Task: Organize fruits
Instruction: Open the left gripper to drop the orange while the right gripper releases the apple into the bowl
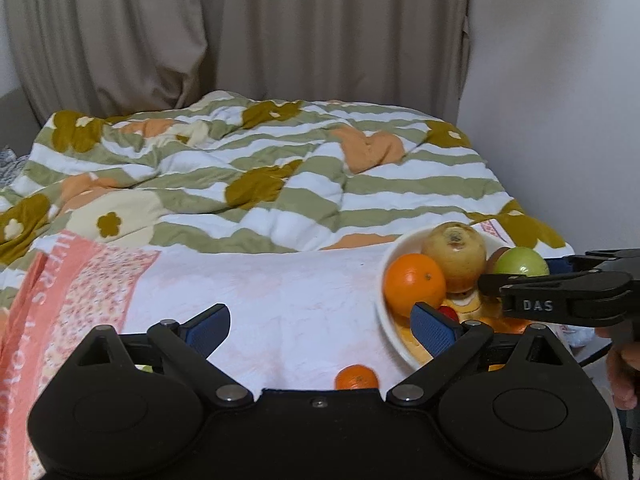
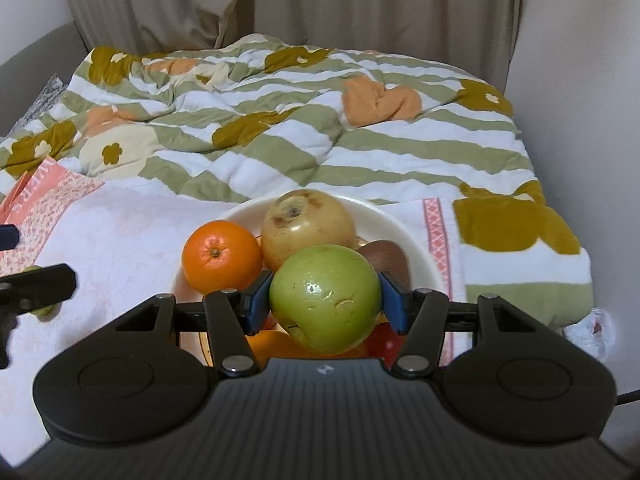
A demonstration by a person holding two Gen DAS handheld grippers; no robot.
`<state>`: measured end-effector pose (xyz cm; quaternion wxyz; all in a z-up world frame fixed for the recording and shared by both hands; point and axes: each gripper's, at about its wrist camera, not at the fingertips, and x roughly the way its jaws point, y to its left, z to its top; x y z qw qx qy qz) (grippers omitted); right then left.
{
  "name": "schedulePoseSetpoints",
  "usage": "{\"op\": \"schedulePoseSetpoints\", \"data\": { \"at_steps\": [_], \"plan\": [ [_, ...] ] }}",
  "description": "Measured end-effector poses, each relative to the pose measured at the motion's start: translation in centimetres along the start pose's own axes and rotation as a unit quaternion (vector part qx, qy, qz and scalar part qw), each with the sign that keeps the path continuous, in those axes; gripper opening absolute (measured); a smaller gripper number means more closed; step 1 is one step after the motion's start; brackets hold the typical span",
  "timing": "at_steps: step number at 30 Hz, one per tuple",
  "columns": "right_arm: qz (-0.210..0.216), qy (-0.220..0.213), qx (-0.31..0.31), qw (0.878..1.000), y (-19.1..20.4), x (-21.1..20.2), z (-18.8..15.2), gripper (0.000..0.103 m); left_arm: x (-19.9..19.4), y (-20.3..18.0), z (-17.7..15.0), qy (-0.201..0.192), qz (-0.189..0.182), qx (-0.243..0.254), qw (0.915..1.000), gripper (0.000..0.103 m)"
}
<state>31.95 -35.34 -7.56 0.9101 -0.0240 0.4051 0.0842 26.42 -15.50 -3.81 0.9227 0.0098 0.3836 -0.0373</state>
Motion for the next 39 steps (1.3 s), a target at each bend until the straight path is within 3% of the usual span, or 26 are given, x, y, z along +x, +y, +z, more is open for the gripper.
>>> {"op": "schedulePoseSetpoints", "data": {
  "at_steps": [9,11,12,13,24,39],
  "plan": [
    [0.001,-0.001,-0.014,1.000,0.9,1.0,-0.6,0.073,-1.3,1.2,-1.7,0.005,0.018,-0.018,0.9997,0.099],
    [0.001,-0.010,-0.012,1.000,0.9,0.7,-0.6,0.084,-1.7,1.3,-2.1,0.005,0.020,-0.020,0.9996,0.099],
    [0.001,-0.019,-0.011,1.000,0.9,0.3,-0.6,0.101,-1.8,1.3,-2.2,0.006,0.021,-0.022,0.9995,0.099],
    [-0.001,-0.028,-0.009,1.000,0.9,-0.2,-0.6,0.103,-1.9,1.3,-2.3,0.007,0.021,-0.024,0.9995,0.099],
    [-0.002,-0.053,-0.012,0.999,0.1,-4.7,-1.4,0.103,-5.3,0.0,-3.2,-0.018,0.022,-0.034,0.9990,0.099],
    [0.010,-0.080,-0.018,0.997,0.4,-13.7,-2.9,0.103,-14.4,1.3,-5.1,-0.079,0.078,-0.041,0.9930,0.100]
  ]
}}
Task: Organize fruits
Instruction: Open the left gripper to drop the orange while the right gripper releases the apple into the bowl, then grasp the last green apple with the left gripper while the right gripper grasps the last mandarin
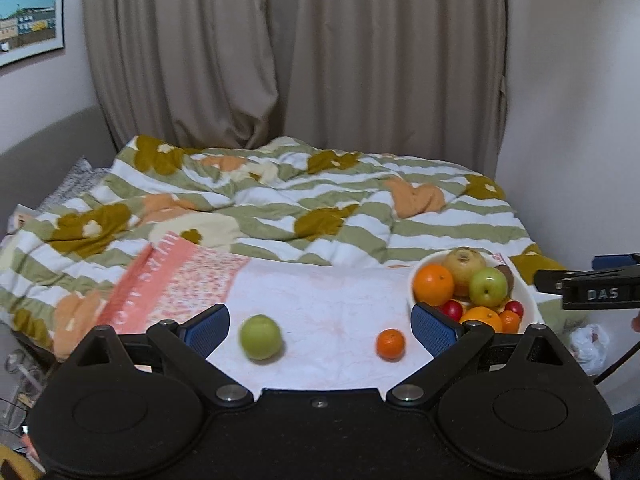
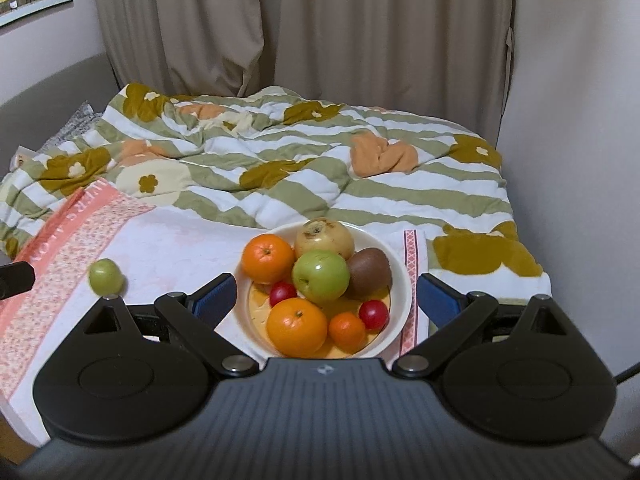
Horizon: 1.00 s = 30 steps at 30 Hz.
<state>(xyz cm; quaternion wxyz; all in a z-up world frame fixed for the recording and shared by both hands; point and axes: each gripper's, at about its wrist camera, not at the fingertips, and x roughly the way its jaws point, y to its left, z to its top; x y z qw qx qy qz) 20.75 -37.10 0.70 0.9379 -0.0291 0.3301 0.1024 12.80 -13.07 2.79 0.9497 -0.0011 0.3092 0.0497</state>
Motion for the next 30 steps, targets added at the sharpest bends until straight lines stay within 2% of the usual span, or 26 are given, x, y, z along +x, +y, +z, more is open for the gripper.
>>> {"op": "schedulePoseSetpoints", "data": {
  "at_steps": [6,13,23,27,30],
  "plan": [
    [0.003,-0.002,0.005,1.000,1.8,-2.1,-0.5,0.103,-1.5,2.8,-0.4,-0.010,0.018,-0.003,0.9998,0.100],
    [-0.004,0.008,0.006,1.000,5.5,-3.1,-1.6,0.103,-1.6,6.2,-1.6,-0.004,0.011,0.004,0.9999,0.101],
    [-0.055,0.035,0.035,0.997,10.4,-2.0,-4.6,0.103,1.9,11.7,-2.4,0.022,-0.042,0.054,0.9974,0.101],
    [-0.063,0.052,0.057,0.995,11.9,-0.5,-5.3,0.103,4.5,12.8,-2.4,0.032,-0.067,0.081,0.9939,0.101],
    [-0.077,0.065,0.069,0.993,12.9,1.1,-5.5,0.103,6.7,13.5,-2.3,0.040,-0.100,0.095,0.9897,0.101]
  ]
}}
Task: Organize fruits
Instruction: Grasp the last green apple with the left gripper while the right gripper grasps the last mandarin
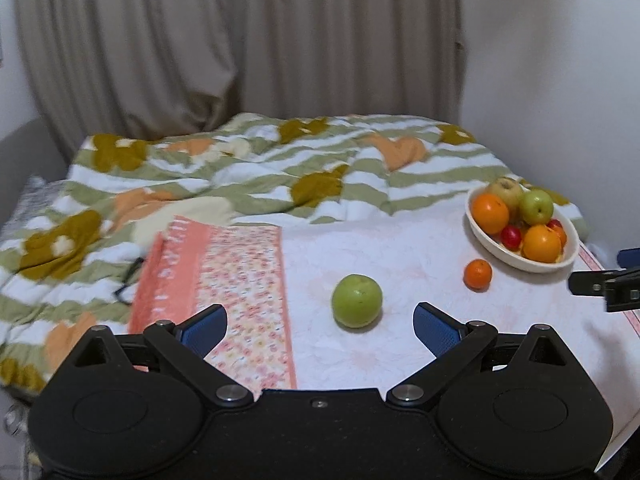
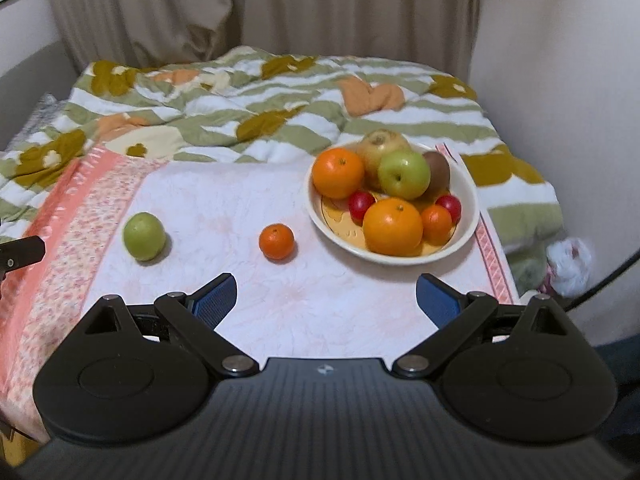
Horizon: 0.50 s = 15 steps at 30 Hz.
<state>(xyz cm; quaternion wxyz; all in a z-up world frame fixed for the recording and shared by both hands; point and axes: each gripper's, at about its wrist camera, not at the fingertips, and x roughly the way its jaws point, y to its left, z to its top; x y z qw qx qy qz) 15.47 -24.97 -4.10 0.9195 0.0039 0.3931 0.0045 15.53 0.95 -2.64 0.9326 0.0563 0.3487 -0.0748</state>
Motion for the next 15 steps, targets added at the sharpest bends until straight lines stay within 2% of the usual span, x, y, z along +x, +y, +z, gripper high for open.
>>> {"op": "schedulePoseSetpoints", "data": {
  "at_steps": [2,6,15],
  "plan": [
    [-0.012,0.008,0.011,1.000,0.7,1.1,-0.1,0.103,1.7,0.7,0.2,0.009,-0.021,0.001,0.9997,0.101],
    [-0.013,0.023,0.045,0.999,1.7,3.4,0.3,0.103,4.6,1.3,0.6,0.023,-0.035,0.015,0.9990,0.101],
    [-0.014,0.057,0.060,0.996,3.0,8.1,1.5,0.103,9.4,1.1,1.3,0.050,-0.075,0.028,0.9955,0.099]
  ]
}}
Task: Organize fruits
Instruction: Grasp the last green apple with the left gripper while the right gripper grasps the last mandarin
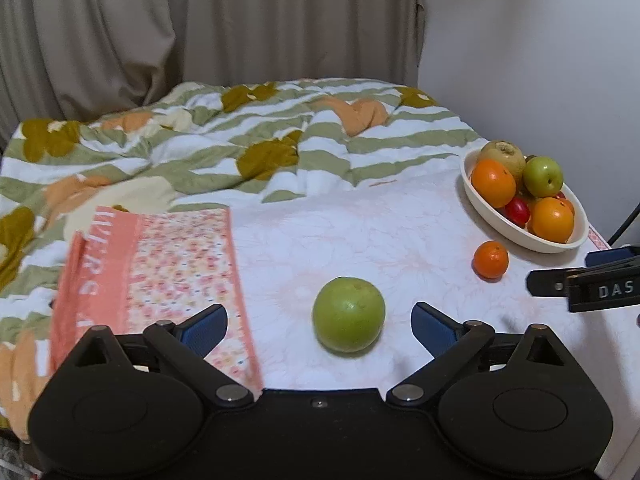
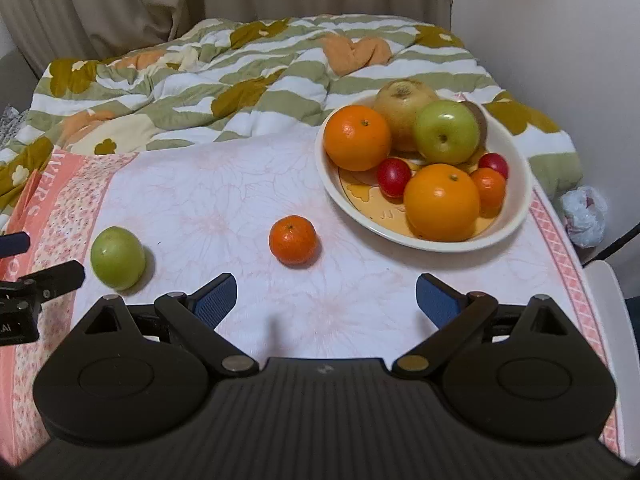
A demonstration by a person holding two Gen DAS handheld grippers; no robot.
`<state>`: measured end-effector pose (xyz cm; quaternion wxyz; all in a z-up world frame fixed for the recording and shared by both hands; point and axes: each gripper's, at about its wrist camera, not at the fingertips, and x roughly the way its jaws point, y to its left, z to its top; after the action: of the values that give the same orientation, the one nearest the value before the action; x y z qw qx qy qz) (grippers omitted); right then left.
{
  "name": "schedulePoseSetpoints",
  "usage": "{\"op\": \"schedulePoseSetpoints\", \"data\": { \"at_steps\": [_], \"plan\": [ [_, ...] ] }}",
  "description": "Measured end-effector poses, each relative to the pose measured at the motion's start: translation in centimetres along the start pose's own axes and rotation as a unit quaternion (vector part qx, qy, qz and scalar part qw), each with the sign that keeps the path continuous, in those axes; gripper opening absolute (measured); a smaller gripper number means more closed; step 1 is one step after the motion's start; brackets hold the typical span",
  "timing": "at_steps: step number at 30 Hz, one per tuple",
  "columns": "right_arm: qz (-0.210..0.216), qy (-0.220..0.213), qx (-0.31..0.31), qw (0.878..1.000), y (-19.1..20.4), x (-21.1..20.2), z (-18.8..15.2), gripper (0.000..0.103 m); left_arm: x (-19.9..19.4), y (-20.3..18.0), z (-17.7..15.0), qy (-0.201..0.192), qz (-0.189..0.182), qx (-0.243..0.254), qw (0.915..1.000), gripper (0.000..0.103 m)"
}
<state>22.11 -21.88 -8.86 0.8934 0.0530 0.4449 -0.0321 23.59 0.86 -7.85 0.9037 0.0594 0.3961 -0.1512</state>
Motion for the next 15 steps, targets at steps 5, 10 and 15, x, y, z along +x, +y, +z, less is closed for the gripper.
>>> {"op": "schedulePoseSetpoints", "data": {
  "at_steps": [5,10,15],
  "plan": [
    [0.008,0.005,-0.002,1.000,0.1,1.7,0.7,0.103,2.1,-0.4,0.3,0.015,-0.012,0.003,0.9998,0.094],
    [0.016,0.012,-0.012,1.000,0.6,3.1,1.2,0.103,4.0,-0.9,0.4,0.033,-0.017,0.002,0.9993,0.085],
    [0.023,0.018,-0.024,0.999,0.8,4.2,1.5,0.103,5.0,-1.4,0.4,0.042,-0.020,0.003,0.9989,0.072]
  ]
}}
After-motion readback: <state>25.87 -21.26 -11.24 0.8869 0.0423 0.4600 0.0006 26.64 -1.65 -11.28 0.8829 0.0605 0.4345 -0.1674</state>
